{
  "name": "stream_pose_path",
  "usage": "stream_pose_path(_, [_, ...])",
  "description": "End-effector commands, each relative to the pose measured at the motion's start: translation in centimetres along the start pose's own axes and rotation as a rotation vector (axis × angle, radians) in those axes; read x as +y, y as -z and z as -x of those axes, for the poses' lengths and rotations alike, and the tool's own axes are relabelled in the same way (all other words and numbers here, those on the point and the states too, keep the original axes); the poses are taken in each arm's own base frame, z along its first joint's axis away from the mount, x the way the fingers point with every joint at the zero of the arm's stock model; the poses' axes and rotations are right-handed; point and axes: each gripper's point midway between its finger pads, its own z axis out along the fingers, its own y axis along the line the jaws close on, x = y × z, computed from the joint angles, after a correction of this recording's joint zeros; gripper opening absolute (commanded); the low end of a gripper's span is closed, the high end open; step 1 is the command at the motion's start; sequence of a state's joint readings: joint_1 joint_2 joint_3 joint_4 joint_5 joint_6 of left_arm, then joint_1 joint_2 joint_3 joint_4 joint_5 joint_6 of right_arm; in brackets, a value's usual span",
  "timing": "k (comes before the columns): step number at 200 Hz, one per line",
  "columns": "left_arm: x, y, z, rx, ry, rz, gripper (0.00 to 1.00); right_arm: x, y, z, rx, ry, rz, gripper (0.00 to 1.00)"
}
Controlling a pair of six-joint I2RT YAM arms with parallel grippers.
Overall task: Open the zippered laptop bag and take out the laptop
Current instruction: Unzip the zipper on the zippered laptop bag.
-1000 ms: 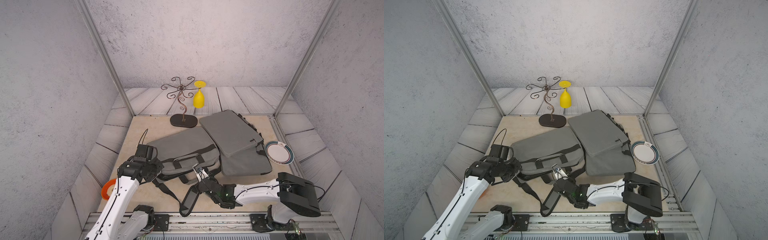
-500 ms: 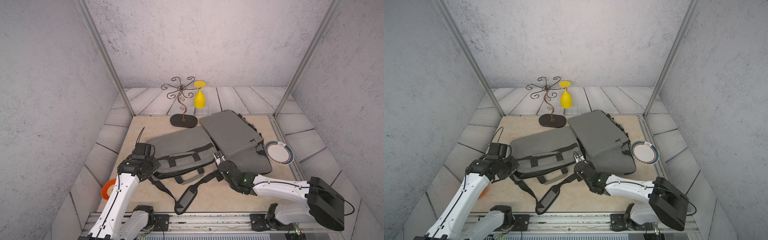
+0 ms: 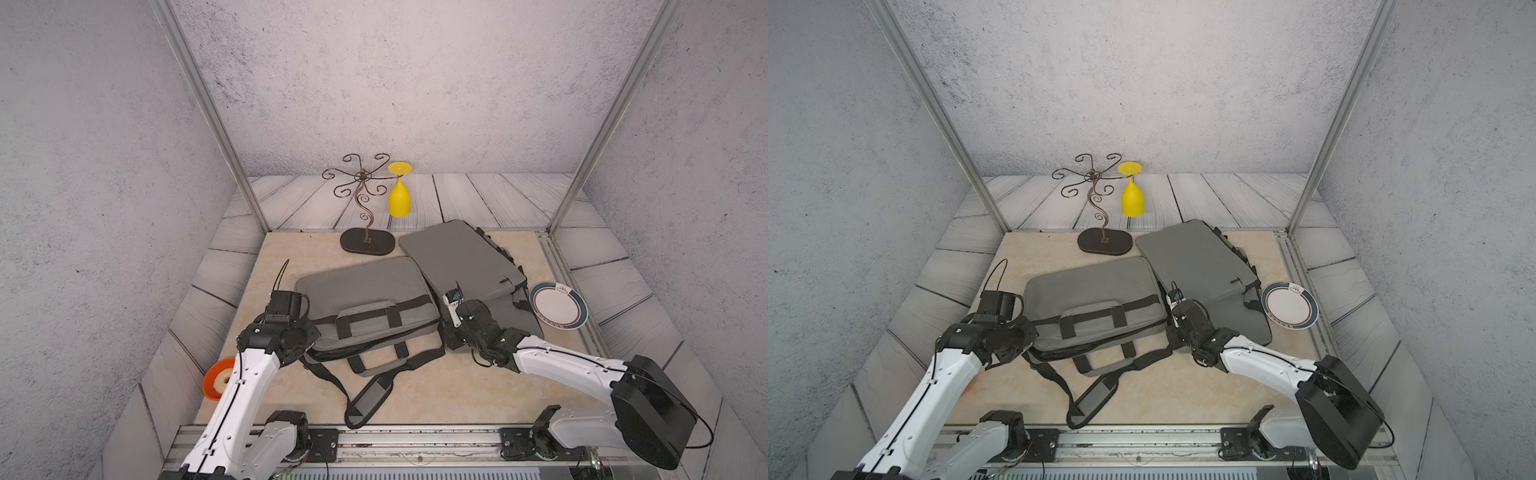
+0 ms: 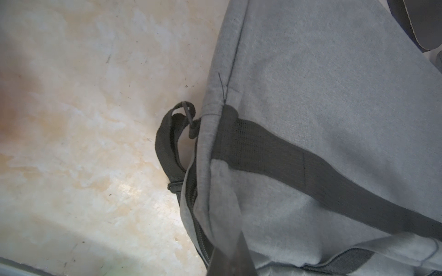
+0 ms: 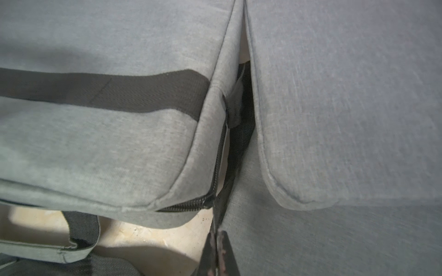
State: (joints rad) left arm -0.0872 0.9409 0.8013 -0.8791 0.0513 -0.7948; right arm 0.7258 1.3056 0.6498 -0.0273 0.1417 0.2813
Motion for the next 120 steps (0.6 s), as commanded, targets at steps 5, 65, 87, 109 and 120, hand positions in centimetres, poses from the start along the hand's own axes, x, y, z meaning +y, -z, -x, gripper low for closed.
stream_pose_path(5, [0.2, -0.2, 0.4, -0.013, -0.042, -0.005, 0.1, -0.1, -0.4, 1.3, -0.017, 0.042, 0.015, 0.01])
stream_pose_path(65, [-0.2, 2.0, -0.3, -0.044, -0.221, -0.051, 0.54, 1.0, -1.5, 0.9, 0.014, 0.065, 0.067, 0.05])
stream_pose_path(87, [-2.0, 3.3, 0.4, -0.121, -0.388, -0.137, 0.6, 1.2, -1.7, 0.9, 0.03, 0.062, 0.074, 0.06])
stream_pose_path(109, [-6.5, 5.0, -0.5, -0.185, -0.642, -0.394, 0.6, 1.2, -1.9, 1.2, 0.042, 0.068, 0.074, 0.07])
stream_pose_path(120, [-8.5, 5.6, -1.2, -0.226, -0.762, -0.506, 0.63, 1.1, -1.9, 1.3, 0.055, 0.072, 0.072, 0.09])
